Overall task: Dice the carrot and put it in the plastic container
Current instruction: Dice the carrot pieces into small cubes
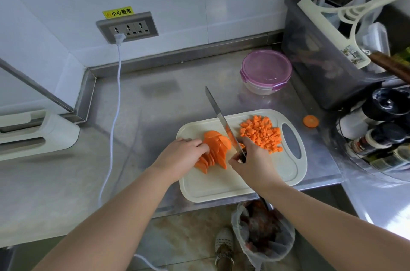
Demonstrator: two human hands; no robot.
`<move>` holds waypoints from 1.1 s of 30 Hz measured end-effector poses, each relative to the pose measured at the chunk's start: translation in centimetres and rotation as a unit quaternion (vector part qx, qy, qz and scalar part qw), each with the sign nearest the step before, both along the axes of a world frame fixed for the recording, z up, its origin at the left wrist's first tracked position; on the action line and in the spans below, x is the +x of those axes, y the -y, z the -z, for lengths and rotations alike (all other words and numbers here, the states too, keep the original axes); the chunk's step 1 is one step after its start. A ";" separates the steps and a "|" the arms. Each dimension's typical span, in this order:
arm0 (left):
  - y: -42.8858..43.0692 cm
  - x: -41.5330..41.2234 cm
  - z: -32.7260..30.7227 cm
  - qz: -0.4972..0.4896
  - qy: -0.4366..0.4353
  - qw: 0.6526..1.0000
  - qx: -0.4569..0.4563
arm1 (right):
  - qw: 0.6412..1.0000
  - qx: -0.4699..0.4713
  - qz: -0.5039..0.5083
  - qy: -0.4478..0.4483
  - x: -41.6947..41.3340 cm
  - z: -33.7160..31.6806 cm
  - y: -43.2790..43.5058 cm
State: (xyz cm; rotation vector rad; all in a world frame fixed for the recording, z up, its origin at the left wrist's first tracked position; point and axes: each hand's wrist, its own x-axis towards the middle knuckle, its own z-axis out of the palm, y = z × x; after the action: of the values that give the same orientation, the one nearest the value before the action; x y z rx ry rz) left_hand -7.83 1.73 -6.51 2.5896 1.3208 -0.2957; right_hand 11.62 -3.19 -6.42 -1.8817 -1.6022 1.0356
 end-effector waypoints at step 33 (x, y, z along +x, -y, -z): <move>-1.0 -0.6 0.5 0.093 -0.022 0.995 0.032 | 0.992 -0.123 0.008 0.011 -0.2 1.5 0.5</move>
State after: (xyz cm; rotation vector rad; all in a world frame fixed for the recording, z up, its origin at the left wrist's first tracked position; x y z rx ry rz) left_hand -8.45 2.70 -7.00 2.7810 1.1218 -0.3489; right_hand 11.40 -3.68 -7.96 -2.0668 -1.5260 1.2584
